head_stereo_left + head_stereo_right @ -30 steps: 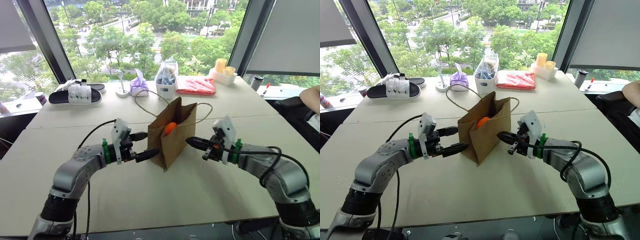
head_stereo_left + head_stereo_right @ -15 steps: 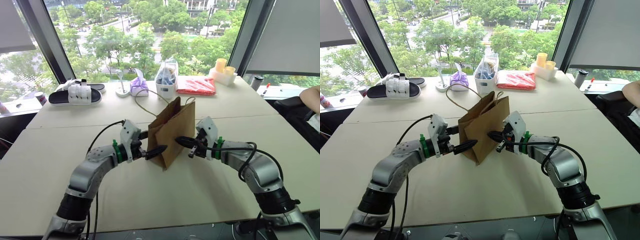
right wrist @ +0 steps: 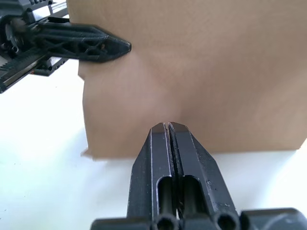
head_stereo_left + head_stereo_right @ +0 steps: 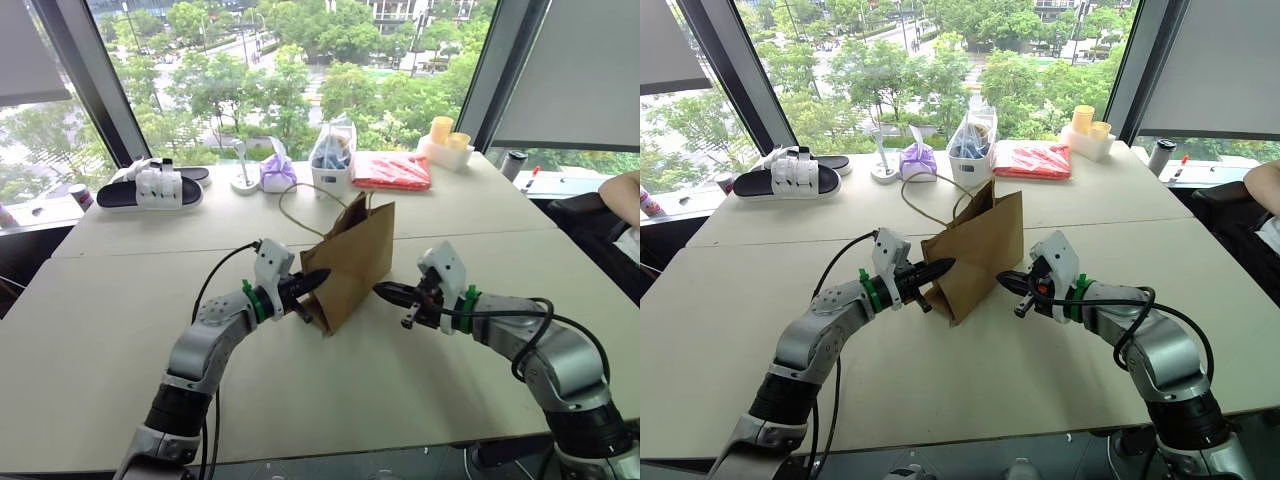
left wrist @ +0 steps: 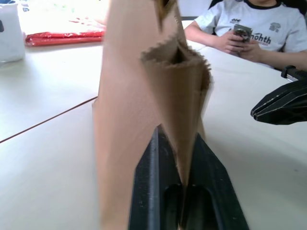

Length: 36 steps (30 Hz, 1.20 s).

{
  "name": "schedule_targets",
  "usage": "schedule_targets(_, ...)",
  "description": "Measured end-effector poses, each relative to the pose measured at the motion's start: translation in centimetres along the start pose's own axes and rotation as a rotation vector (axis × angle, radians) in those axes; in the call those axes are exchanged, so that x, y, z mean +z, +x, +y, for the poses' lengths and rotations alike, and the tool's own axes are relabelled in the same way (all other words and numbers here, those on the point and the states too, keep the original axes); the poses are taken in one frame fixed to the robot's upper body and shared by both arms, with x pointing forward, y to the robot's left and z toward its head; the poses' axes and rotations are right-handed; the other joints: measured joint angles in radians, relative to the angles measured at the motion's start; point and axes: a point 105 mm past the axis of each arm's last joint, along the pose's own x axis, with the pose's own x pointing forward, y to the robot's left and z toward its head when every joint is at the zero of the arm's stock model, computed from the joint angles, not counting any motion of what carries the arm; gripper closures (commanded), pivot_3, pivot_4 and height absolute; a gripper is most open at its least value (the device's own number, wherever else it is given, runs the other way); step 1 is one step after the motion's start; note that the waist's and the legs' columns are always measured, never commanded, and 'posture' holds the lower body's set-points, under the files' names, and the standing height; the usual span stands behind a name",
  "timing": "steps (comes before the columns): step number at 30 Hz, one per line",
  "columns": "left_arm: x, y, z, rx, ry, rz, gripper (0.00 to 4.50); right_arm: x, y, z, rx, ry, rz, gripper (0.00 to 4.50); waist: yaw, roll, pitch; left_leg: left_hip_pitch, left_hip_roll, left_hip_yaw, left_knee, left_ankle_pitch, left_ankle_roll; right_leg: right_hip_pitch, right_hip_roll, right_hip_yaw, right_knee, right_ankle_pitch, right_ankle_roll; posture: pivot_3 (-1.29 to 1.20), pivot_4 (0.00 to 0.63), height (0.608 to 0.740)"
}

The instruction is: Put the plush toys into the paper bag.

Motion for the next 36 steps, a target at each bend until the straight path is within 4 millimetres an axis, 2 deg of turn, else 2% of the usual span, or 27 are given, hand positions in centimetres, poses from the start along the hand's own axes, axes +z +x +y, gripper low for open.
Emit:
schedule_targets(5,0.6,0.0,0.5,-0.119,-0.030,0.018,4.44,-0.2,-3.3,-1.5,-0.091,0.002,0.029,4.50,0.006,0.000,0.000,0.000,0.000,0.000,0.001,0.000,0.000,0.000,0.000,0.000,0.000,0.000,0.000,0.00,0.150,0.740)
schedule_targets(10,4.2,0.7,0.4,-0.353,-0.042,-0.039,4.44,0.3,-6.2,-3.5,-0.194,-0.009,0.030,4.50,0.014,0.000,0.000,0.000,0.000,0.001,0.001,0.000,0.001,0.001,0.000,0.000,0.000,0.000,0.000,0.00,0.150,0.740)
schedule_targets(15,5.5,1.6,1.1,-0.563,-0.071,-0.016,4.44,0.0,-8.6,-4.5,-0.263,-0.001,0.053,4.50,0.018,0.000,0.000,0.000,0.000,0.002,0.002,0.000,0.001,0.001,0.000,-0.001,0.000,0.000,0.000,0.00,0.150,0.740)
schedule_targets(17,5.2,1.4,1.6,-0.616,-0.039,0.030,4.44,0.4,-9.7,-4.7,-0.292,-0.010,0.046,4.50,0.017,0.000,0.000,0.000,0.000,0.002,0.001,-0.001,0.002,0.001,0.000,-0.001,0.000,0.000,0.000,0.00,0.150,0.740)
schedule_targets(19,4.0,1.3,1.9,-0.639,-0.021,0.078,4.44,0.7,-10.2,-4.6,-0.307,-0.017,0.041,4.50,0.014,0.000,0.000,0.000,0.000,0.002,0.001,-0.001,0.002,0.001,0.000,-0.001,0.000,0.000,0.000,0.00,0.150,0.740)
schedule_targets(23,1.0,0.9,2.5,-0.645,-0.019,0.154,4.44,0.4,-10.7,-4.1,-0.303,-0.001,0.049,4.50,0.014,-0.001,0.001,0.000,0.000,0.002,0.002,-0.001,0.002,0.001,0.000,-0.001,0.000,0.000,0.001,0.00,0.150,0.740)
schedule_targets(26,0.2,0.9,2.7,-0.646,0.026,0.192,4.44,0.2,-10.8,-3.9,-0.301,0.006,0.055,4.50,0.018,-0.002,0.001,0.000,0.000,0.002,0.002,-0.001,0.002,0.001,0.000,-0.001,0.000,0.000,0.001,0.00,0.150,0.740)
schedule_targets(29,0.1,1.0,2.7,-0.649,0.087,0.215,3.62,0.3,-10.7,-3.7,-0.296,0.009,0.056,4.50,0.020,-0.002,0.001,0.000,0.000,0.002,0.002,-0.001,0.002,0.001,0.000,-0.001,0.000,0.000,0.001,0.00,0.150,0.740)
schedule_targets(33,-0.5,0.9,3.1,-0.623,0.108,0.237,1.66,0.7,-10.5,-3.0,-0.259,-0.010,0.064,4.50,0.020,-0.002,0.001,0.000,0.000,0.001,0.002,-0.001,0.002,0.001,0.000,-0.001,0.000,0.000,0.001,0.00,0.150,0.740)
schedule_targets(34,-0.5,0.9,3.2,-0.615,0.114,0.237,1.30,0.8,-10.5,-2.9,-0.251,-0.016,0.066,4.50,0.020,-0.002,0.001,0.000,0.000,0.001,0.002,-0.001,0.002,0.001,0.000,-0.001,0.000,0.000,0.001,0.00,0.150,0.740)
schedule_targets(36,-0.2,0.8,3.6,-0.596,0.127,0.229,0.25,0.7,-10.2,-2.7,-0.234,-0.014,0.069,4.50,0.018,-0.002,0.001,0.000,0.000,0.001,0.002,-0.001,0.002,0.001,0.000,-0.001,0.000,0.000,0.001,0.00,0.150,0.740)
